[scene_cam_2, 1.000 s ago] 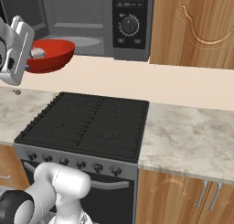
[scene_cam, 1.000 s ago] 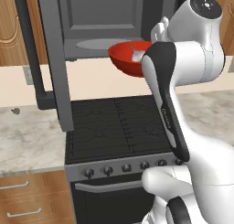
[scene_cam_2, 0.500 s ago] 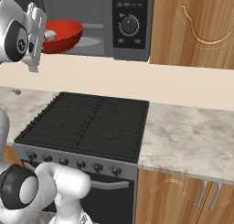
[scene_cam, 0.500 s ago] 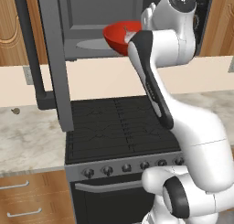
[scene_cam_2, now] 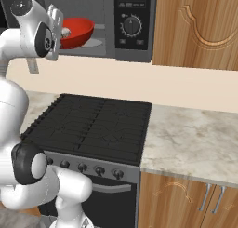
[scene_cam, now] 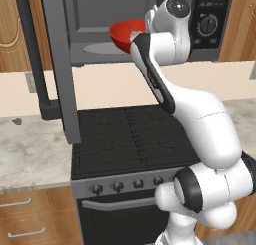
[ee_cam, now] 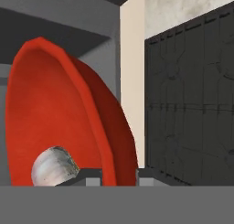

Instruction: Pick the garlic from the sink and place it in the bowl. Then pick the bowl and place it in the microwave. Then close the microwave door and press the start button.

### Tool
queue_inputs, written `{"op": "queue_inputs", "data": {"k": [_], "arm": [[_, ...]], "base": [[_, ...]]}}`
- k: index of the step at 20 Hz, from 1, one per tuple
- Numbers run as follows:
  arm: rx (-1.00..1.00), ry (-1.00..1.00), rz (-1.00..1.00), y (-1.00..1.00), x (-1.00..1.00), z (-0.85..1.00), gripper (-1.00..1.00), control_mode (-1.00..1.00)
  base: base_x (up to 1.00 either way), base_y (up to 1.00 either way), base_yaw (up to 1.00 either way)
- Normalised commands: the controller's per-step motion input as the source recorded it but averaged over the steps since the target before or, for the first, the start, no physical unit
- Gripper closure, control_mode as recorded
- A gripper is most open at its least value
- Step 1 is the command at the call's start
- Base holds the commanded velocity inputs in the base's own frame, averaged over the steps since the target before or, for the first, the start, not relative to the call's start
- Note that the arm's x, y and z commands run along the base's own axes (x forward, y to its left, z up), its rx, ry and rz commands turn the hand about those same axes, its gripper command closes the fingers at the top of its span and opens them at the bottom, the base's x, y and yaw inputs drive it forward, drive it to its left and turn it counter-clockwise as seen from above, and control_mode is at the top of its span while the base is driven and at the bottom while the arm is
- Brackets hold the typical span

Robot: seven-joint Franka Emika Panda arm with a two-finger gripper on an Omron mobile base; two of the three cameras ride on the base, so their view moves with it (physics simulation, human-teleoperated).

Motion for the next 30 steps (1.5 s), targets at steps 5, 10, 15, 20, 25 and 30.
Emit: {"op": "queue_inputs", "data": {"k": [5,10,15,20,25,30], "arm": [[0.0,0.01,0.0,0.0,0.77,-0.1,1.0,-1.0],[0.0,0.0,0.05,0.09,0.57,-0.16,1.0,-1.0],[0.0,0.02,0.05,0.23,0.54,0.0,1.0,-1.0],[0.0,0.05,0.05,0.08,0.49,0.0,1.0,-1.0],[0.0,0.02,0.02,0.2,0.07,0.0,-1.0,-1.0],[0.0,-0.05,0.01,0.13,-0.33,-0.03,-1.0,-1.0]], "base": [[0.0,0.0,0.0],[0.0,0.0,0.0],[0.0,0.0,0.0],[0.0,0.0,0.0],[0.0,0.0,0.0],[0.0,0.0,0.0]]}}
